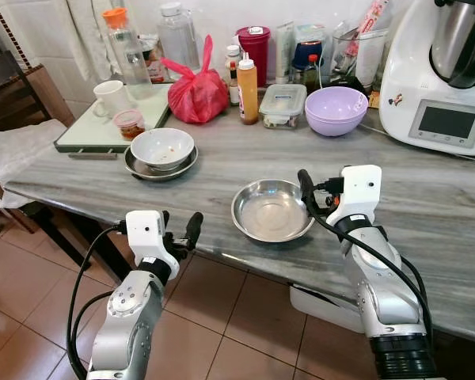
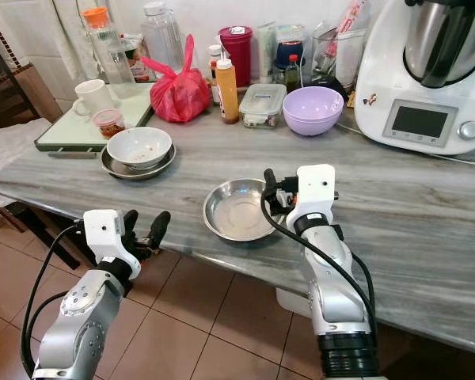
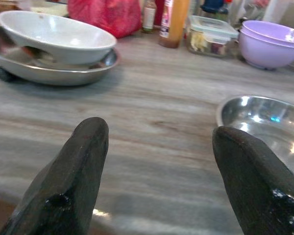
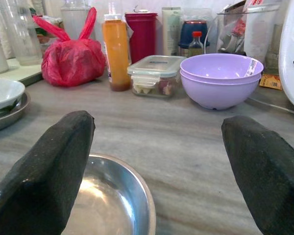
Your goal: Setting the table
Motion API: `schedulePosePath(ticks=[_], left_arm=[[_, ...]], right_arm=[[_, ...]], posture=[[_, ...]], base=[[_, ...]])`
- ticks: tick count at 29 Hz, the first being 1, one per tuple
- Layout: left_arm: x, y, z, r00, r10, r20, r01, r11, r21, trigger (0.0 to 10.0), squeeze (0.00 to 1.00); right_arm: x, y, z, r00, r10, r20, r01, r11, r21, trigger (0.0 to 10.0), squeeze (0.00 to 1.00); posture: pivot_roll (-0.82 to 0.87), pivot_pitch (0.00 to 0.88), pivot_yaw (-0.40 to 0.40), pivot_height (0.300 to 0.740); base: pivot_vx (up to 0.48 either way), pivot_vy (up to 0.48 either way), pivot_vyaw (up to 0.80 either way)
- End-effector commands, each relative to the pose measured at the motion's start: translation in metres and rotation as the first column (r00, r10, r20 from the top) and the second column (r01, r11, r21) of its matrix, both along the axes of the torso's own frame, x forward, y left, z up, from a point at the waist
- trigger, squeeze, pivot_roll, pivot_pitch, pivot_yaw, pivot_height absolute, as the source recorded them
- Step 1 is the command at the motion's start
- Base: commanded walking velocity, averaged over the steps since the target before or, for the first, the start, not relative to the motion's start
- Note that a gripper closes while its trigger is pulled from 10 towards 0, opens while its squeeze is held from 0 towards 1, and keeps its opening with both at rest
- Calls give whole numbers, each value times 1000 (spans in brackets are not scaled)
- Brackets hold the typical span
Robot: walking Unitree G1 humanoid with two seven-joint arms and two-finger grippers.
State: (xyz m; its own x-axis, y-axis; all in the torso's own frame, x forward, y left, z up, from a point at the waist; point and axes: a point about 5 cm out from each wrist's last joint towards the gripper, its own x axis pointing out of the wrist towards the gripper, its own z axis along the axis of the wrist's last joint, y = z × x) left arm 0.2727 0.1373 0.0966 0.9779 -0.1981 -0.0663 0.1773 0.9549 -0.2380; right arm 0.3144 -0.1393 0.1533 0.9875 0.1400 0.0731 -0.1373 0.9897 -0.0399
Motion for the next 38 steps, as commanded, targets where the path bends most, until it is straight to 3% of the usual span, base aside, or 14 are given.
schedulePosePath(ticks=[1, 10, 24, 32, 38], left_arm=[[2, 4, -1, 1000, 22, -9, -22, 1000, 21, 10000, 0], [5, 7, -1, 997, 75, -13, -75, 997, 4, 10000, 0], [2, -9, -14, 992, 118, -49, -122, 989, -88, 10000, 0], [6, -2, -14, 988, 150, -36, -152, 986, -66, 10000, 0], [0, -2, -23, 989, 130, -74, -135, 988, -69, 10000, 0]], right_arm=[[-1, 0, 3, 1000, -5, 7, 5, 1000, 2, 10000, 0], [-2, 4, 6, 1000, 26, 14, -26, 1000, -6, 10000, 0], [2, 12, 8, 993, 113, -25, -114, 991, -76, 10000, 0], [3, 11, 1, 992, 115, -55, -120, 989, -90, 10000, 0], [2, 16, -6, 994, 101, -46, -103, 993, -58, 10000, 0]], posture=[[-112, 9, 111, 740], [-114, 10, 94, 740], [-125, 0, -85, 740], [-138, 15, -43, 740], [-137, 24, 38, 740]], base=[[0, 0, -719], [0, 0, -413], [0, 0, 0], [0, 0, 0], [0, 0, 0]])
